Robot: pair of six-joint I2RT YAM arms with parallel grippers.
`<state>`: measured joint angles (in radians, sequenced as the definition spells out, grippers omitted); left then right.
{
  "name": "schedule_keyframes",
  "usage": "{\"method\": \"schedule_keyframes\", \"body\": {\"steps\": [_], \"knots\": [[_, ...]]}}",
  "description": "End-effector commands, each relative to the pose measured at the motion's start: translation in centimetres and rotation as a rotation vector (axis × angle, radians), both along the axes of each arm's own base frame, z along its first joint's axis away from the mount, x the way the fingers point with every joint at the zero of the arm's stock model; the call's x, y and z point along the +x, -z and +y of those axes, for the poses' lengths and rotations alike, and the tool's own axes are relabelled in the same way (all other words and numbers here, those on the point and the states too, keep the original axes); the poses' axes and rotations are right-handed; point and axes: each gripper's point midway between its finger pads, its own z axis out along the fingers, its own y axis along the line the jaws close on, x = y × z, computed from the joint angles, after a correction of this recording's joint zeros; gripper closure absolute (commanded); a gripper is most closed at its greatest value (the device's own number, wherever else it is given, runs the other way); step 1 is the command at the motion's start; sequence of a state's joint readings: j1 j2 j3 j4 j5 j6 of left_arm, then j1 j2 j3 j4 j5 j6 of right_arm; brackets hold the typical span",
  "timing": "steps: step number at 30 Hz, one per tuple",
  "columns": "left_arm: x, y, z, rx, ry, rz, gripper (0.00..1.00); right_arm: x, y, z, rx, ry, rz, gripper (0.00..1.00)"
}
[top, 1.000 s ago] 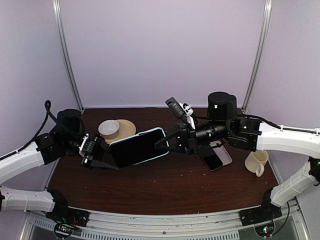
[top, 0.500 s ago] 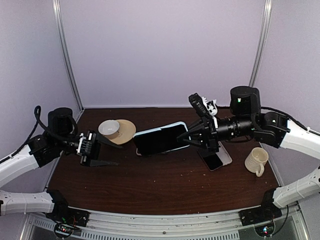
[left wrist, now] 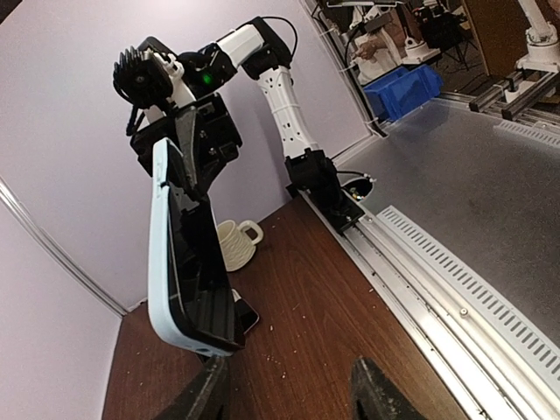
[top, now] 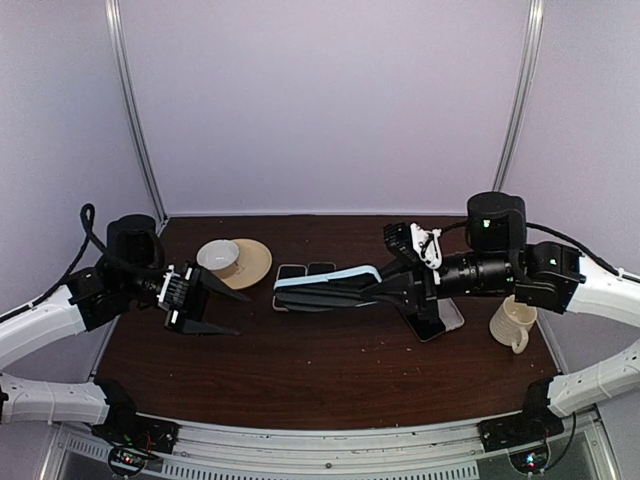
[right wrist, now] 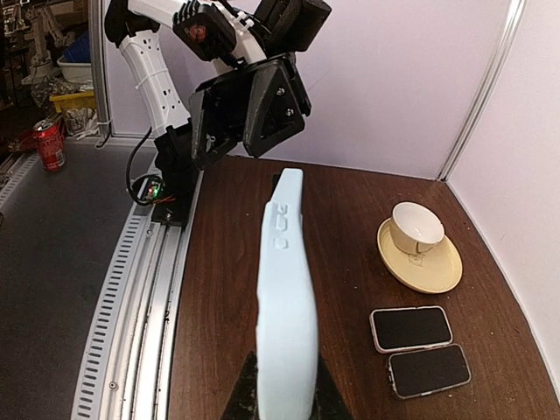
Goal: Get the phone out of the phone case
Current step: Remove the phone from the bottom corners of the phone case.
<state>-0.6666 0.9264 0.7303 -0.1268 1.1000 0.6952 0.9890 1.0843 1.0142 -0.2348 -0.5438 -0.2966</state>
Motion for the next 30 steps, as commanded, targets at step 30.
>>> {"method": "schedule_keyframes", "body": {"steps": [30], "knots": [[-1.0,-0.1,-0.9,-0.009,0.061,0.028,0.5,-2.5,-3.4,3.1,0.118,-0.145,-0.188,1.0]]}}
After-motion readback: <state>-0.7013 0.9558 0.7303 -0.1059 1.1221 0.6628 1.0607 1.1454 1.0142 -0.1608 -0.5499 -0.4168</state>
